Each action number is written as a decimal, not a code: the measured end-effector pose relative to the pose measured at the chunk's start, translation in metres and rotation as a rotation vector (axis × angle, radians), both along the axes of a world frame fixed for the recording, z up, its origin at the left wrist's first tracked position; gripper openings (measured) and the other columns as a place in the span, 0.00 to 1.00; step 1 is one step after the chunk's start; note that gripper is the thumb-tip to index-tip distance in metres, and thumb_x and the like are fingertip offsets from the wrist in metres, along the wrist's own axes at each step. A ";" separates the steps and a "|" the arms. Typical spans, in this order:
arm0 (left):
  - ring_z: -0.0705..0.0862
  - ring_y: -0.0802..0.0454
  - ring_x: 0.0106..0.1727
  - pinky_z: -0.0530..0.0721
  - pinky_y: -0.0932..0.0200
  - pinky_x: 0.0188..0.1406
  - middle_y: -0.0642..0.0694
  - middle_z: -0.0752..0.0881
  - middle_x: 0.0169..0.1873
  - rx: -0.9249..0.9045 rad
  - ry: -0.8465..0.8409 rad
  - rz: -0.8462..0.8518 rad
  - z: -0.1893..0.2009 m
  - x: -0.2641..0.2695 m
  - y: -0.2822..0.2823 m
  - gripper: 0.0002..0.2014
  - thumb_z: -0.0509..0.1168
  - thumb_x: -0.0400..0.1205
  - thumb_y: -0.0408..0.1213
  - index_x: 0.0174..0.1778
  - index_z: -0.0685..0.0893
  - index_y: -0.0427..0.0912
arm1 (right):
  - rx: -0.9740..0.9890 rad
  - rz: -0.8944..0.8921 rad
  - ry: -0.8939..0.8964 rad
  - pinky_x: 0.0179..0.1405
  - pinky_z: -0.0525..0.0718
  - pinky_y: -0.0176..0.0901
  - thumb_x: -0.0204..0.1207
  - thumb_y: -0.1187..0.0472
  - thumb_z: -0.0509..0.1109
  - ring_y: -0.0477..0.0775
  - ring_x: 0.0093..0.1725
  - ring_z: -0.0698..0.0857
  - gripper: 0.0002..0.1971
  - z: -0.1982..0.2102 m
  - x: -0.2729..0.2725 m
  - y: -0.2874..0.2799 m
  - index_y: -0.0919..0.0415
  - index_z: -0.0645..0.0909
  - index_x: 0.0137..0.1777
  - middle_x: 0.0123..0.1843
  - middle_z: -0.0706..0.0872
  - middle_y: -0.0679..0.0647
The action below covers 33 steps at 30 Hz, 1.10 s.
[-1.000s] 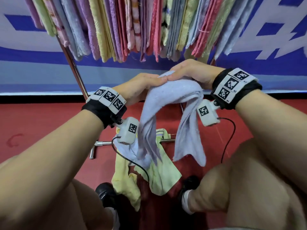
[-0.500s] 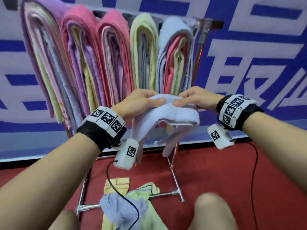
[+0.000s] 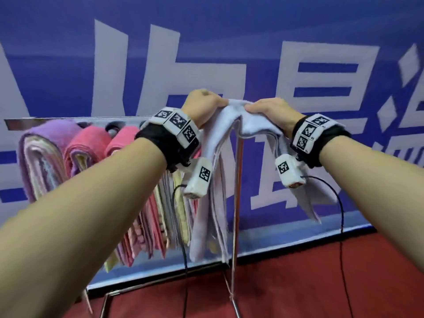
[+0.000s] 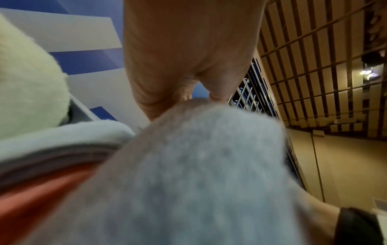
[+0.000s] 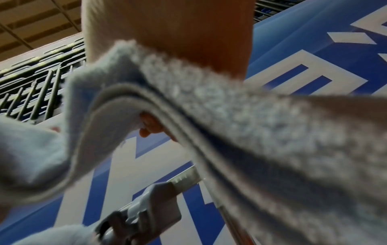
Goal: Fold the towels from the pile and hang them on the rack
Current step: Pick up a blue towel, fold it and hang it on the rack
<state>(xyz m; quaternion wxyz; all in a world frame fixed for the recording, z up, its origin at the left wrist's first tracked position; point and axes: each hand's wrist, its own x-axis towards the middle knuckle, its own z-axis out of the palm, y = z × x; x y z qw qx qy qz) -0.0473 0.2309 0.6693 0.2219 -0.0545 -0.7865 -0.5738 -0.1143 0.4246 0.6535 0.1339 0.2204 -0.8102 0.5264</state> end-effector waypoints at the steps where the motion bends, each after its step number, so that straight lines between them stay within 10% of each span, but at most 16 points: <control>1: 0.87 0.48 0.44 0.89 0.52 0.47 0.42 0.90 0.44 -0.034 -0.004 0.048 0.005 -0.008 0.002 0.10 0.76 0.75 0.37 0.47 0.88 0.37 | -0.001 -0.018 -0.003 0.52 0.80 0.46 0.76 0.54 0.77 0.50 0.44 0.84 0.10 0.004 -0.008 -0.001 0.56 0.88 0.36 0.39 0.88 0.52; 9: 0.83 0.41 0.43 0.76 0.55 0.39 0.41 0.86 0.47 -0.705 -0.128 0.372 -0.004 -0.048 0.000 0.07 0.69 0.78 0.35 0.49 0.84 0.38 | 0.171 -0.058 -0.130 0.35 0.81 0.37 0.74 0.58 0.79 0.52 0.39 0.85 0.11 -0.006 -0.059 -0.032 0.58 0.84 0.34 0.37 0.87 0.52; 16: 0.75 0.46 0.31 0.71 0.55 0.30 0.43 0.77 0.34 -0.993 -0.120 0.445 -0.012 -0.048 0.015 0.13 0.67 0.83 0.37 0.34 0.72 0.40 | 0.273 -0.070 -0.352 0.57 0.86 0.51 0.70 0.46 0.78 0.57 0.48 0.90 0.16 -0.041 -0.074 -0.028 0.58 0.87 0.48 0.48 0.92 0.56; 21: 0.72 0.49 0.28 0.69 0.57 0.29 0.45 0.74 0.30 -0.950 -0.130 0.435 -0.013 -0.041 0.013 0.16 0.67 0.83 0.35 0.33 0.68 0.41 | 0.293 0.118 -0.643 0.43 0.79 0.48 0.67 0.40 0.77 0.58 0.40 0.82 0.25 -0.055 -0.072 -0.025 0.61 0.84 0.53 0.45 0.84 0.59; 25: 0.81 0.38 0.48 0.73 0.52 0.44 0.39 0.81 0.46 -0.973 -0.136 0.387 -0.018 -0.028 0.021 0.02 0.62 0.84 0.32 0.48 0.76 0.38 | 0.356 -0.172 -0.258 0.41 0.84 0.51 0.74 0.46 0.78 0.54 0.40 0.80 0.16 -0.061 -0.059 -0.031 0.58 0.81 0.46 0.41 0.81 0.56; 27: 0.84 0.35 0.59 0.76 0.51 0.48 0.35 0.85 0.57 -0.939 -0.138 0.329 -0.025 -0.023 0.024 0.11 0.62 0.86 0.37 0.61 0.79 0.35 | 0.183 -0.212 -0.125 0.48 0.90 0.58 0.71 0.53 0.82 0.54 0.42 0.83 0.13 -0.065 -0.050 -0.032 0.57 0.81 0.37 0.37 0.83 0.54; 30: 0.83 0.35 0.67 0.85 0.52 0.55 0.32 0.84 0.66 -0.645 -0.232 0.142 -0.044 -0.021 0.031 0.17 0.59 0.88 0.36 0.70 0.79 0.30 | -0.025 -0.112 -0.091 0.44 0.92 0.50 0.75 0.64 0.79 0.49 0.40 0.86 0.09 -0.067 -0.034 -0.036 0.55 0.83 0.36 0.37 0.86 0.51; 33: 0.83 0.35 0.68 0.85 0.67 0.35 0.36 0.82 0.67 -0.246 -0.239 -0.051 -0.075 -0.020 0.039 0.25 0.61 0.86 0.29 0.80 0.68 0.34 | -0.162 0.068 -0.154 0.40 0.89 0.45 0.82 0.65 0.69 0.45 0.40 0.83 0.07 -0.065 -0.014 -0.045 0.58 0.82 0.42 0.44 0.83 0.53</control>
